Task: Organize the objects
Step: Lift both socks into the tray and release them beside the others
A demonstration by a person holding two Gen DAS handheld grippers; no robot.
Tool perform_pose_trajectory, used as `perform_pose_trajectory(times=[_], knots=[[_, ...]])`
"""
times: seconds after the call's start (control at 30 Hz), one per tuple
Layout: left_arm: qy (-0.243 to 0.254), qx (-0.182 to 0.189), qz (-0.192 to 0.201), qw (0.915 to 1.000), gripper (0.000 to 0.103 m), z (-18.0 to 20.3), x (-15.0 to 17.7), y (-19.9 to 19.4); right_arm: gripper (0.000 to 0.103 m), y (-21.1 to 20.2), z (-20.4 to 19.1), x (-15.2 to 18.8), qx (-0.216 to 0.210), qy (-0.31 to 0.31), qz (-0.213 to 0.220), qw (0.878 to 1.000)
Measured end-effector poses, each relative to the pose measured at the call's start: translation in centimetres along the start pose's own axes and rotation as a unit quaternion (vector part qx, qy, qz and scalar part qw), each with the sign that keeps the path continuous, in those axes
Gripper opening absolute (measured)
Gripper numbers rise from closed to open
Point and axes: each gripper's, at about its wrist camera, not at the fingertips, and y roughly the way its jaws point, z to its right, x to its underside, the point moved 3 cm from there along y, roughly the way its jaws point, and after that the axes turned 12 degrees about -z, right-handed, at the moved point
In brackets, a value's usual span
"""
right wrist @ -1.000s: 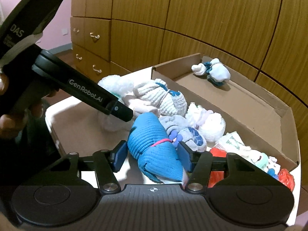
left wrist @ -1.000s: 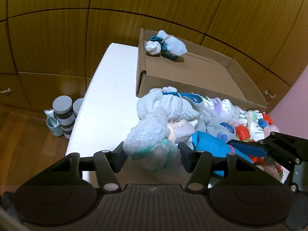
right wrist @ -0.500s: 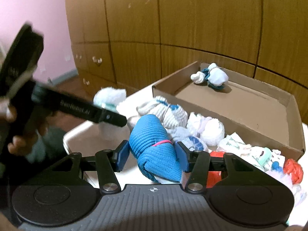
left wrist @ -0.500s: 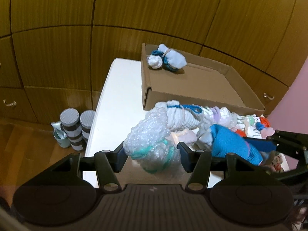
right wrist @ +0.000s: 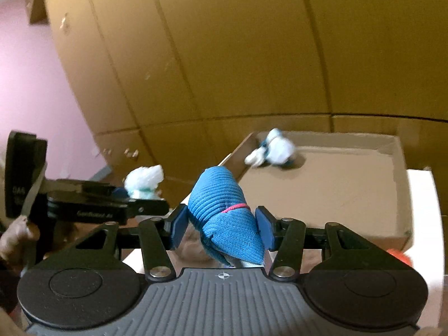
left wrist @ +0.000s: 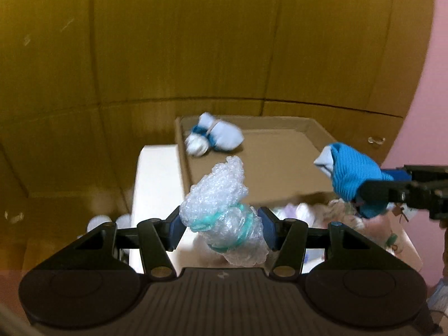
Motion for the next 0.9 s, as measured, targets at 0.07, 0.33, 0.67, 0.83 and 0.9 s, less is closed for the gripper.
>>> perform_pose_trajectory(times=[0.07, 0.33, 0.67, 0.83, 0.9], knots=[[0.022, -0.003, 0.005, 0.9997, 0.052, 0.8, -1.6, 0.3, 0.059, -0.5, 1.3, -1.1, 0.005, 0.015, 0.007, 1.0], [0.113, 0.004, -0.001, 0.9935, 0.052, 5.2, -8.8, 4.9, 0.059, 0.1, 7.2, -5.8, 0.018, 0.081, 0.024, 0.996], [0.168, -0.041, -0.044, 0.9839, 0.052, 7.7, -14.1, 16.9, 0.059, 6.3, 14.9, -9.9, 0.051, 0.137, 0.008, 0.989], [0.186, -0.07, -0.07, 0.9775, 0.052, 7.3, -14.1, 21.0, 0.059, 9.3, 17.7, -10.1, 0.06, 0.155, -0.011, 0.986], [0.19, -0.076, -0.075, 0.9759, 0.052, 7.2, -14.0, 21.8, 0.059, 10.6, 18.3, -10.0, 0.06, 0.16, -0.018, 0.985]])
